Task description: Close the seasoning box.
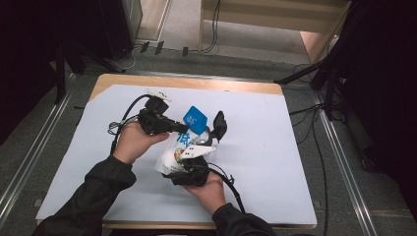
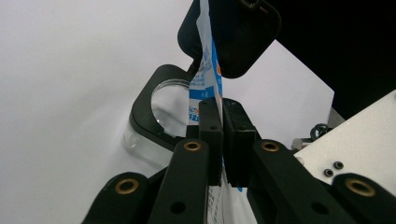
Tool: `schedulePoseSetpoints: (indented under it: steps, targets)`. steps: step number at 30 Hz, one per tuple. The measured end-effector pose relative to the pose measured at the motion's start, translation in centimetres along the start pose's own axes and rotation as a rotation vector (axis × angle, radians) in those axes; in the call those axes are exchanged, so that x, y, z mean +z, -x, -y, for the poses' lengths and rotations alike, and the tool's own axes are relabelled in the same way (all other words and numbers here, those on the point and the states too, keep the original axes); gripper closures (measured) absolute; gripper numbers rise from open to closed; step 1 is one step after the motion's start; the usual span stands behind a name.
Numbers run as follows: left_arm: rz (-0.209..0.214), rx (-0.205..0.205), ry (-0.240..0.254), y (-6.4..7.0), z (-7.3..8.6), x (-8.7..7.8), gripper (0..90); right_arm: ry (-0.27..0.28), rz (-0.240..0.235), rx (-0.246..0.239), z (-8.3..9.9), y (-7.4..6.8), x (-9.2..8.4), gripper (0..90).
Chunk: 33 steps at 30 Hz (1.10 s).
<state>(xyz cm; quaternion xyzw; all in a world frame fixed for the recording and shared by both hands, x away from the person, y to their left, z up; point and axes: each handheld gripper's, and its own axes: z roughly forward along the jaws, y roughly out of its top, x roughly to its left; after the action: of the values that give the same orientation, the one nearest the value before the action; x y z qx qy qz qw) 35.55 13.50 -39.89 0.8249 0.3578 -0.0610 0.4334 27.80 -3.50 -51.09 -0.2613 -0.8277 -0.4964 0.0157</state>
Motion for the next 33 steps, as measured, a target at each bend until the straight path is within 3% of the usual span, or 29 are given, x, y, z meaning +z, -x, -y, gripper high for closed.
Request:
schedulePoseSetpoints:
  steps: [1, 4, 8, 15, 22, 24, 33]
  targets:
    - [0.019, -0.009, -0.006, -0.12, 0.06, 0.13, 84.9, 0.000, -0.004, 0.002, 0.00, 0.02, -0.02, 51.0]
    - [0.006, -0.003, -0.026, 0.03, 0.26, 0.41, 82.7, 0.019, -0.021, 0.018, 0.00, 0.13, -0.15, 51.4]
    - [0.003, -0.007, -0.042, 0.16, 0.40, 0.12, 80.0, 0.011, -0.005, 0.002, 0.03, 0.18, -0.09, 51.5]
    - [0.029, -0.034, -0.056, 0.02, 0.78, -0.37, 77.9, 0.021, -0.023, 0.007, 0.00, 0.15, -0.04, 51.5]
    - [-0.012, -0.008, -0.072, 0.51, 0.83, -0.42, 88.6, 0.024, -0.040, 0.017, -0.16, 0.08, 0.06, 51.4]
    - [-0.031, -0.003, -0.074, 0.69, 0.80, -0.38, 89.1, 0.018, -0.041, 0.017, -0.19, 0.06, 0.10, 51.2]
    - [-0.044, -0.011, -0.060, 0.70, 0.68, -0.04, 89.1, 0.014, -0.050, 0.051, -0.47, 0.07, 0.22, 49.4]
